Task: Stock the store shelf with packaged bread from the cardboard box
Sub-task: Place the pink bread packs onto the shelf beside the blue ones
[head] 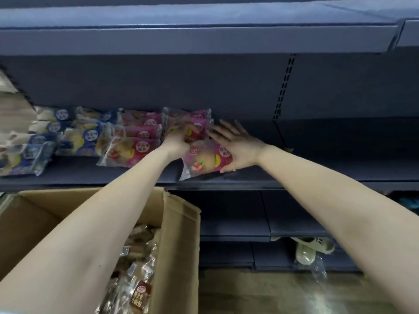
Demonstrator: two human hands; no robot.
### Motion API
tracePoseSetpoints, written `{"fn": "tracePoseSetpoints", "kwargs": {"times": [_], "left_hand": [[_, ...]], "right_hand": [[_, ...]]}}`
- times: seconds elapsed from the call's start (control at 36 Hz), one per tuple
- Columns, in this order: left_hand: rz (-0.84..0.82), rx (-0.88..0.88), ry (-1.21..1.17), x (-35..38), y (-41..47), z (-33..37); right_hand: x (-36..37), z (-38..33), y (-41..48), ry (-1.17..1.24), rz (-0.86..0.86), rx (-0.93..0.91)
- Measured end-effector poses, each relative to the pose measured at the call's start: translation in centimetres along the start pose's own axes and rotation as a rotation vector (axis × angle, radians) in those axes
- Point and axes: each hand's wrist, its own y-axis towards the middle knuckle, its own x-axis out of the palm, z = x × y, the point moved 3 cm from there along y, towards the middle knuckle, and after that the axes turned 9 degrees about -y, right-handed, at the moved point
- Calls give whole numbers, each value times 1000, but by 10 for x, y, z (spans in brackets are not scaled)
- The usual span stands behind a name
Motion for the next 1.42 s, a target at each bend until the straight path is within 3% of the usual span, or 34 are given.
{"fn": "tracePoseSetpoints", "kwargs": {"times": [0.14, 0.28, 0.58, 0.75, 1.06, 1.25, 1.42], "left_hand": [[-3, -45, -38, -30, -17, -11], [155, -91, -70, -60, -27, -39], [227, -162, 403, -70, -33, -103], [181, -280, 439, -49, -32, -121], [285, -231, 497, -34, -27, -132], [314, -221, 505, -30, -25, -133], [339, -210, 503, -30, -25, -135]], "right_hand": [[-3, -44, 21, 42, 22, -9], [-5, -62, 40, 1, 37, 28], [4, -63, 69, -36, -69, 342], [6, -68, 90, -19, -50, 437], [17, -66, 129, 130, -32, 316], [27, -70, 129, -24, 35, 350], [45, -82, 135, -21, 57, 384]]}}
